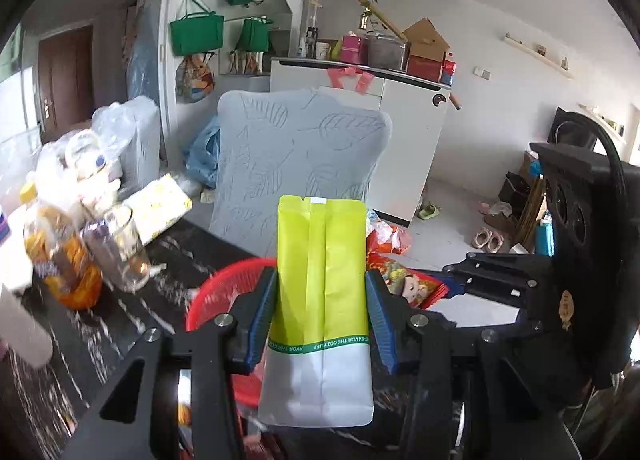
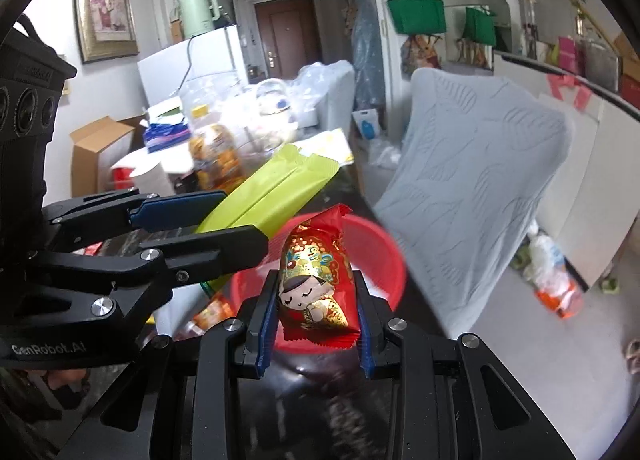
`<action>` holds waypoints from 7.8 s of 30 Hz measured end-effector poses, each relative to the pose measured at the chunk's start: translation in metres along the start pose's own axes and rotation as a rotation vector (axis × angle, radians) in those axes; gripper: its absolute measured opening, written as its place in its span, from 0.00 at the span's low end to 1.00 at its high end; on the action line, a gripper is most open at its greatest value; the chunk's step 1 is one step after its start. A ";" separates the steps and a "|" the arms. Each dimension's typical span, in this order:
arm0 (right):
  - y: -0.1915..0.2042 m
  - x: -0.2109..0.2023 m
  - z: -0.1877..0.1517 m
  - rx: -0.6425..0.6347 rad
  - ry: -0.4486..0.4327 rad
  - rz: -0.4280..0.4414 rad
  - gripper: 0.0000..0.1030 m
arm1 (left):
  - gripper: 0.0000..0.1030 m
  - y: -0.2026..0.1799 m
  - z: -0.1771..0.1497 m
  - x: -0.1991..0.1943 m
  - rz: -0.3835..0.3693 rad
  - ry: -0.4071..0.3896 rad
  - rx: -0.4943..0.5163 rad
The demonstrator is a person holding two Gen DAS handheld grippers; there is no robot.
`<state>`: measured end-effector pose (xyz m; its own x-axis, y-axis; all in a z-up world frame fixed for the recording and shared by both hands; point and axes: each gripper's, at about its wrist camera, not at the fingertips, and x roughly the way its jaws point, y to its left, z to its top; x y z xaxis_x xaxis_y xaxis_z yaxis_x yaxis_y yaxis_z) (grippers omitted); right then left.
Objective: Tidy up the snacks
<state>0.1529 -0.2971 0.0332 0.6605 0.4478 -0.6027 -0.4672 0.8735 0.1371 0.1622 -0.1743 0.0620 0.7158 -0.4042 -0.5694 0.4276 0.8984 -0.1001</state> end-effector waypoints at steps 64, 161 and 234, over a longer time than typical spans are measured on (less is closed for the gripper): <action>0.005 0.039 0.015 -0.005 0.086 -0.113 0.48 | 0.69 0.056 -0.020 -0.015 0.253 0.095 -0.074; 0.144 0.124 -0.073 -0.284 0.331 0.123 0.90 | 0.75 0.181 -0.206 -0.059 0.550 0.426 -0.421; 0.121 0.056 -0.134 -0.263 0.460 0.125 0.74 | 0.75 0.069 -0.233 -0.066 0.403 0.401 -0.337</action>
<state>0.0547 -0.1921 -0.0894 0.2921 0.3641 -0.8844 -0.6961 0.7151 0.0644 0.0161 -0.0458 -0.0975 0.4945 0.0122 -0.8691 -0.0736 0.9969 -0.0279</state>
